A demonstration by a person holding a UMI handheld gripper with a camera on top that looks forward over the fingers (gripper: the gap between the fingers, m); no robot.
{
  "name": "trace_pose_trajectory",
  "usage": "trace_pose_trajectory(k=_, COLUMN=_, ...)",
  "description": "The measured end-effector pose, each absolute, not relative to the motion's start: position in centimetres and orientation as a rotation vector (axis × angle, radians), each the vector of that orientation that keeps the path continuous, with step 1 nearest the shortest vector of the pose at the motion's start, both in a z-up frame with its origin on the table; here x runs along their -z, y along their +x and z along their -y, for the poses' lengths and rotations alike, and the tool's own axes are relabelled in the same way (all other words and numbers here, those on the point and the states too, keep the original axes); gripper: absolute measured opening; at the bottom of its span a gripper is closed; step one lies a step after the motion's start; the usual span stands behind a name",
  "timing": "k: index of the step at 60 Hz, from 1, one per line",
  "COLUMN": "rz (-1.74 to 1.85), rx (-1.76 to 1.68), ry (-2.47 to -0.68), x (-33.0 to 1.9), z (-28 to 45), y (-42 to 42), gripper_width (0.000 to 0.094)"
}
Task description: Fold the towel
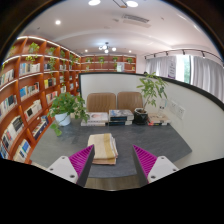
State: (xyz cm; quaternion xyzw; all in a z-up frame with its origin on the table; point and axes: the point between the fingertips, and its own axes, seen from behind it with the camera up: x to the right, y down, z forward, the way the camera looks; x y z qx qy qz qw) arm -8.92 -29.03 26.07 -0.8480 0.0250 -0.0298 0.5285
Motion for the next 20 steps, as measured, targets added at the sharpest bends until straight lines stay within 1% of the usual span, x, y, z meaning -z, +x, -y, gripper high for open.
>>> trace_pose_trajectory(k=10, rz=-0.061, rx=0.067, ry=-2.011, x=-26.8, z=29.7, y=-9.2, gripper_width=0.0741)
trace_pose_trajectory(k=20, rz=-0.057, rx=0.086, ry=-2.030, x=-26.1, z=30.1, y=-8.9, gripper_width=0.0739)
